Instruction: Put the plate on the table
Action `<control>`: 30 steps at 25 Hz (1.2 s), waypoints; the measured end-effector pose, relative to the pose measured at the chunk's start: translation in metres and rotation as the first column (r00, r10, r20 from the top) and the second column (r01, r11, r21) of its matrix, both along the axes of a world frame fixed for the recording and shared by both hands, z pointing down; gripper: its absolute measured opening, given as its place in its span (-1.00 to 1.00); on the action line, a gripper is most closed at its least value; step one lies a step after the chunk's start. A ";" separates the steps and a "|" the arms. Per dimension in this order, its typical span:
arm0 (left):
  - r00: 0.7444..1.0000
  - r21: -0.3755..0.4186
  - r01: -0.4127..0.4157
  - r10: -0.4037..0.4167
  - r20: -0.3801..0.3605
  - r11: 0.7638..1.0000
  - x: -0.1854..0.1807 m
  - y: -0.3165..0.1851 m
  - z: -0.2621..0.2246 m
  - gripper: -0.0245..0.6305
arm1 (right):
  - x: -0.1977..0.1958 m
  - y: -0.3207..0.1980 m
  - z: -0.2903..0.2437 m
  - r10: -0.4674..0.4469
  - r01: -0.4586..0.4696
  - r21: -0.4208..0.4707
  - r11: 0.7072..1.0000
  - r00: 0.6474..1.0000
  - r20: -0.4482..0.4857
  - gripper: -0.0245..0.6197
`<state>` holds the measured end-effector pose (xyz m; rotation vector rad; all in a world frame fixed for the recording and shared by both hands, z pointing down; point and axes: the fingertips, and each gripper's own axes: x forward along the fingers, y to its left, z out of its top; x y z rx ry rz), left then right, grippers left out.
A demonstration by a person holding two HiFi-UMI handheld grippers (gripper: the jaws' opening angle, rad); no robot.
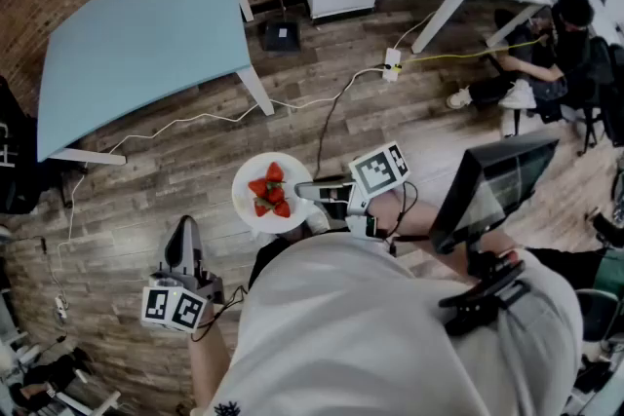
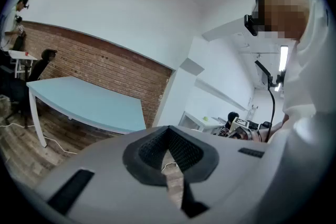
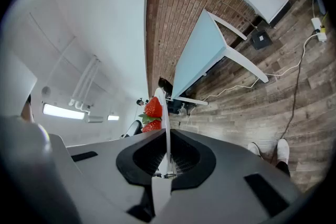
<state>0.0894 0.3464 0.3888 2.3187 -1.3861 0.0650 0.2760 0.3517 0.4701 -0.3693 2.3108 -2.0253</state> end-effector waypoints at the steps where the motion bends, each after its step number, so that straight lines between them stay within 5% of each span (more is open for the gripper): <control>1: 1.000 -0.003 0.001 -0.001 0.005 1.000 0.001 0.002 0.000 -0.92 | -0.001 0.002 -0.002 -0.003 0.003 0.004 1.000 1.000 0.011 -0.85; 19: 1.000 -0.021 0.031 -0.031 -0.002 0.999 0.013 0.024 0.005 -0.92 | 0.008 0.008 0.000 -0.035 0.035 0.026 0.999 0.999 0.000 -0.85; 30: 0.998 -0.033 0.060 -0.060 -0.003 0.998 -0.012 0.011 0.011 -0.92 | -0.028 -0.013 0.004 -0.076 0.077 0.025 0.997 0.997 -0.018 -0.85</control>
